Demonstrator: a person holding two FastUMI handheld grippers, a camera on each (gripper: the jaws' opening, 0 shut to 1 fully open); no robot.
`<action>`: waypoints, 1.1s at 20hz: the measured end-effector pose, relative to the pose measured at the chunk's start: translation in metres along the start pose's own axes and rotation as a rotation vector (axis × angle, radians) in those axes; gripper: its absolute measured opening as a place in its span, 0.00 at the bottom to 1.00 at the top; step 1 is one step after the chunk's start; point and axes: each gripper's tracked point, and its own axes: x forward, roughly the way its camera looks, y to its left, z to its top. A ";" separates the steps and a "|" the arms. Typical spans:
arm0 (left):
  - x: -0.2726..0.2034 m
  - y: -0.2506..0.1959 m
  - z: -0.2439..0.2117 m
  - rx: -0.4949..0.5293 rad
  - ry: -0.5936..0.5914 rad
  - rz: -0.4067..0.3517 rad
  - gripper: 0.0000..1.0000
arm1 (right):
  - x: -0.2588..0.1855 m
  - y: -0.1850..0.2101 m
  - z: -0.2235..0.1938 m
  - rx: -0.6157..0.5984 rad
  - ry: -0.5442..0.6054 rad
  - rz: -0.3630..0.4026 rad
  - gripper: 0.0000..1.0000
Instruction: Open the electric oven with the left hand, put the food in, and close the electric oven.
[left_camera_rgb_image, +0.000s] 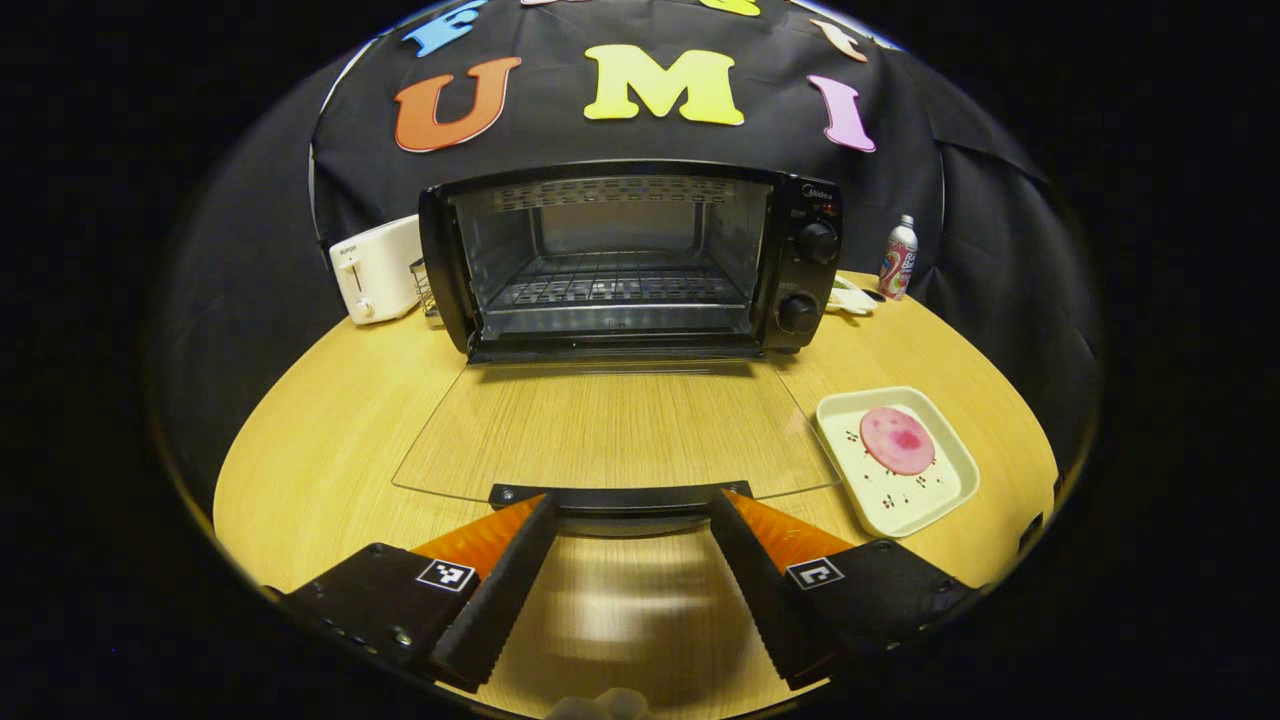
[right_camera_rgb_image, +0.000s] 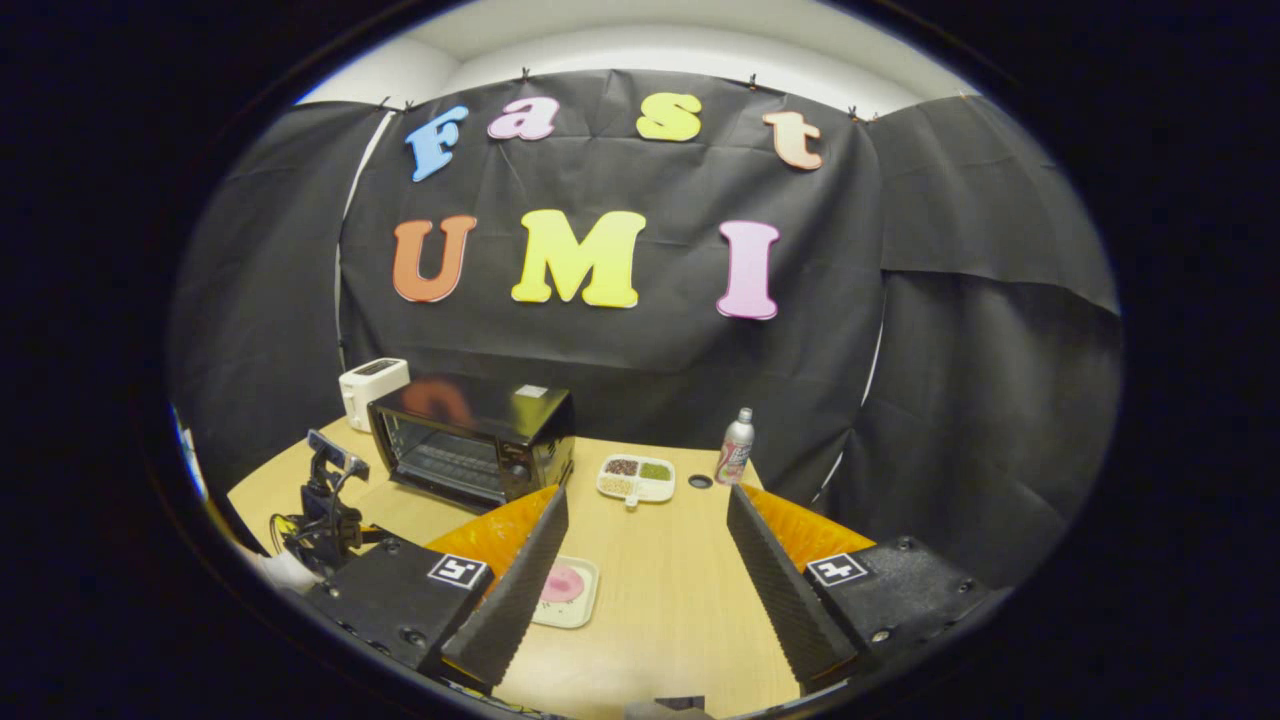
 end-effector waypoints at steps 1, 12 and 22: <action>-0.001 0.002 0.001 0.004 -0.008 0.000 0.97 | 0.002 0.000 -0.005 0.001 0.013 0.003 0.96; -0.070 0.016 0.049 -0.001 -0.154 0.061 0.97 | 0.062 0.004 -0.112 0.090 0.267 0.081 0.90; -0.175 0.010 0.122 -0.005 -0.297 0.162 0.97 | 0.139 0.053 -0.235 0.231 0.617 0.254 0.60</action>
